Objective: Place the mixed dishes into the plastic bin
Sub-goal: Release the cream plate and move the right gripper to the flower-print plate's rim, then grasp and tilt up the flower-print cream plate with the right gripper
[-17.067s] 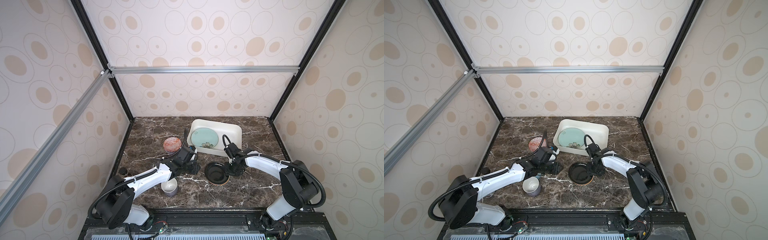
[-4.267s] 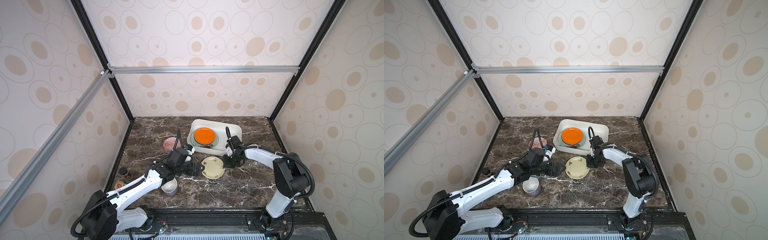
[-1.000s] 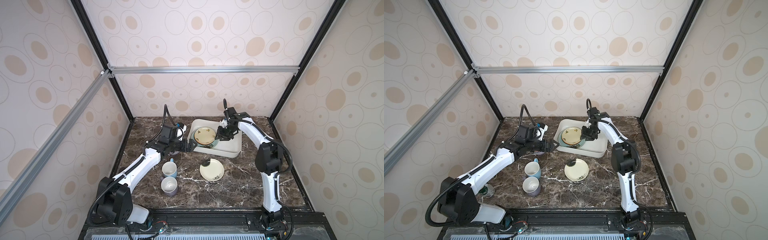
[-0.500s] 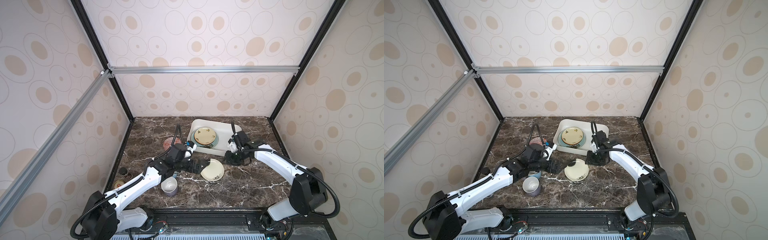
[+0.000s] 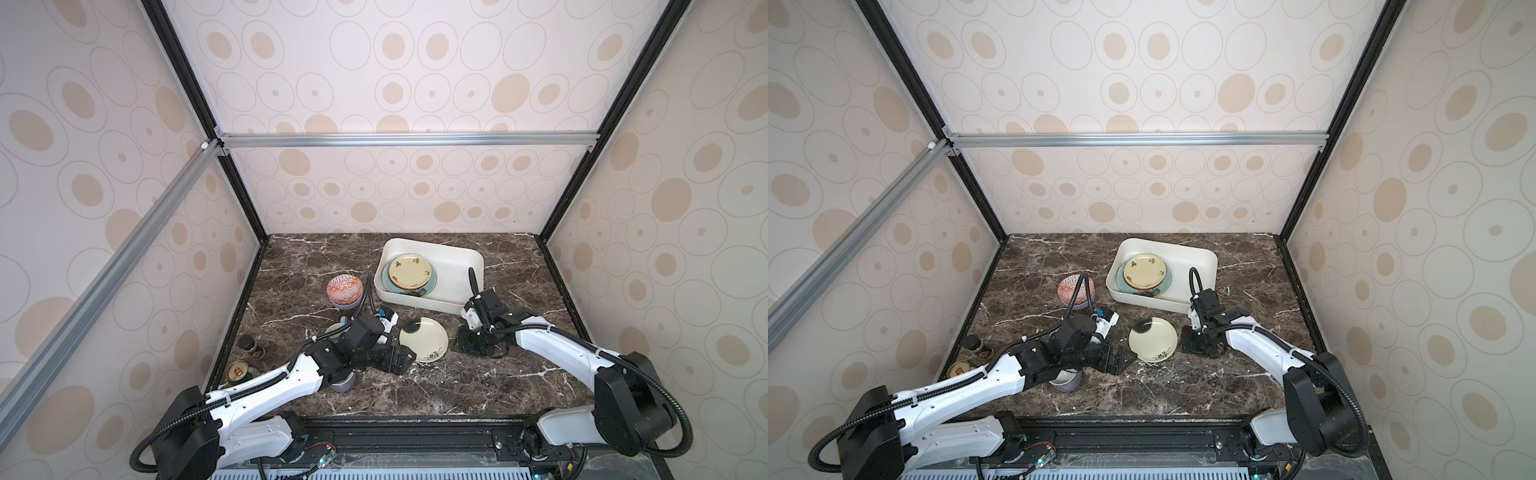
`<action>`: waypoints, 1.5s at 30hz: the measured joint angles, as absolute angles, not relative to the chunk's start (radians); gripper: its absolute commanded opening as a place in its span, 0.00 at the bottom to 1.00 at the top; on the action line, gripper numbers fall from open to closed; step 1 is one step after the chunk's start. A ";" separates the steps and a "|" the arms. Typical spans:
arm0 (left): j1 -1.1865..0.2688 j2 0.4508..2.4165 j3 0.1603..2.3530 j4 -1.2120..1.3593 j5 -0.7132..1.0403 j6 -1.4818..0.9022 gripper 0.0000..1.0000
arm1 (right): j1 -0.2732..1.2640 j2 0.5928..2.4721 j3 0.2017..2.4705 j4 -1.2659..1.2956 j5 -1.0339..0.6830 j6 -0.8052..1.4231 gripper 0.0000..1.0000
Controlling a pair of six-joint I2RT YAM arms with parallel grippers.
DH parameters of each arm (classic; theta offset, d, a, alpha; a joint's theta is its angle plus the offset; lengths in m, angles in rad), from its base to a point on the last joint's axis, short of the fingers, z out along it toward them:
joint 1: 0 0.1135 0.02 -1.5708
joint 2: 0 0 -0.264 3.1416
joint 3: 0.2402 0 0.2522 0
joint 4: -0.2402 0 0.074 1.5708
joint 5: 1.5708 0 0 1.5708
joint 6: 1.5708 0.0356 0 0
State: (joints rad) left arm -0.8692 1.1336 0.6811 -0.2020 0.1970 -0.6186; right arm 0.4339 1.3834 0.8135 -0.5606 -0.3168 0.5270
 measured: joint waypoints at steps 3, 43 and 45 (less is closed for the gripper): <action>-0.870 1.133 0.681 -0.203 0.184 -0.618 0.99 | 0.434 1.419 0.815 -0.533 -0.317 0.527 0.40; -0.787 1.283 0.825 -0.226 0.170 -0.534 0.99 | 0.409 1.726 1.034 -0.491 -0.434 0.485 0.00; -0.783 1.273 0.825 -0.226 0.170 -0.533 0.99 | 0.408 1.698 1.034 -0.517 -0.415 0.485 0.00</action>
State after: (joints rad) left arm -0.7830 1.2728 0.8249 -0.2260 0.1703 -0.5331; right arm 0.4084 1.6981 1.0340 -0.5171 -0.4152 0.4854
